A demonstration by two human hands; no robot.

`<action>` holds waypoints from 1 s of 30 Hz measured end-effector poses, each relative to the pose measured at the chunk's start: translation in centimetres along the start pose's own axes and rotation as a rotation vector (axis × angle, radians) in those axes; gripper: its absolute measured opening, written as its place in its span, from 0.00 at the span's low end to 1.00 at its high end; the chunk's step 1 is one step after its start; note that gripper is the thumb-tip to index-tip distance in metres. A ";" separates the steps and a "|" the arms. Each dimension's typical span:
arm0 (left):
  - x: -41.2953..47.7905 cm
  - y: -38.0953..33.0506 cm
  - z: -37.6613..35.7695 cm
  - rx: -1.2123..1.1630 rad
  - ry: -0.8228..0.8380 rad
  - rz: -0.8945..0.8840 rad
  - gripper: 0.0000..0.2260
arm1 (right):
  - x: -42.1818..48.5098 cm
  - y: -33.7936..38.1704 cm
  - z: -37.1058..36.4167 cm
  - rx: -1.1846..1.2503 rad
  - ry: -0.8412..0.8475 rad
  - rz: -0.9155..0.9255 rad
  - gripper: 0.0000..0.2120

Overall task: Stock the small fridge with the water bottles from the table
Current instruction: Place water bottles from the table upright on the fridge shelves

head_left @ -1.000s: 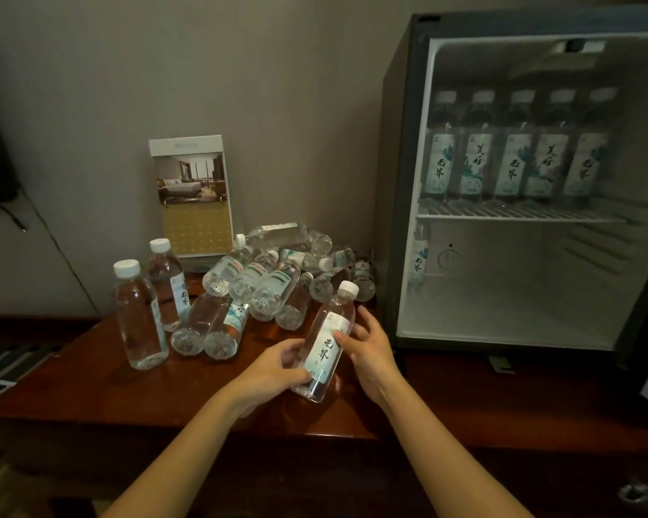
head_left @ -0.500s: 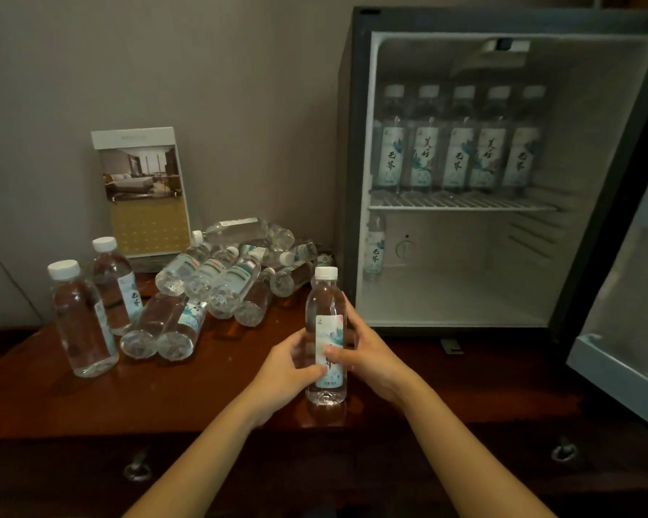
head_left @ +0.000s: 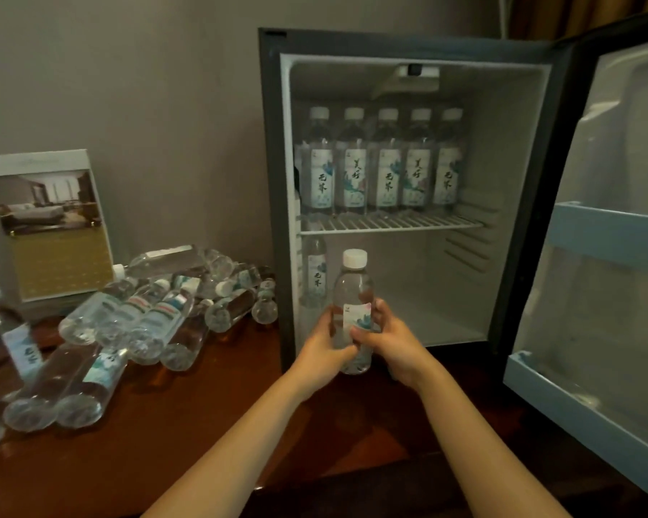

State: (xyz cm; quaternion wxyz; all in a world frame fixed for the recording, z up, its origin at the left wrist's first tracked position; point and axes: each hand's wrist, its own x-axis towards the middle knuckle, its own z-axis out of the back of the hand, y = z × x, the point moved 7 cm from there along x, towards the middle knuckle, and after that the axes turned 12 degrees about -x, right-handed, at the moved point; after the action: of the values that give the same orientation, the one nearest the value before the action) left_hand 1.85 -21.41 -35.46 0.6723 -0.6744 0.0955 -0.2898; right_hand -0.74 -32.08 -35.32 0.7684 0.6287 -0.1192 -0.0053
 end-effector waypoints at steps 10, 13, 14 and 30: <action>5.5 0.7 -1.7 -0.042 -0.029 -0.072 0.21 | 5.0 -1.1 3.3 -0.106 -0.044 0.007 0.18; 7.4 2.1 -1.6 -0.054 -0.072 -0.068 0.24 | 6.5 -1.6 3.8 -0.096 -0.061 0.027 0.17; 8.1 2.4 -1.5 -0.048 -0.086 -0.066 0.24 | 7.1 -1.9 4.0 -0.089 -0.076 0.023 0.17; 13.0 6.1 1.1 0.165 -0.482 -0.113 0.22 | 15.6 -3.3 3.3 -0.148 -0.187 0.006 0.23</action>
State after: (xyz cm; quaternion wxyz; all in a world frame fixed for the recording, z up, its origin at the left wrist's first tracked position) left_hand 14.57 -27.64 -37.85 0.7112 -0.6711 -0.1290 -0.1647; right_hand 14.30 -38.38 -35.16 0.7984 0.5666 -0.1915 -0.0704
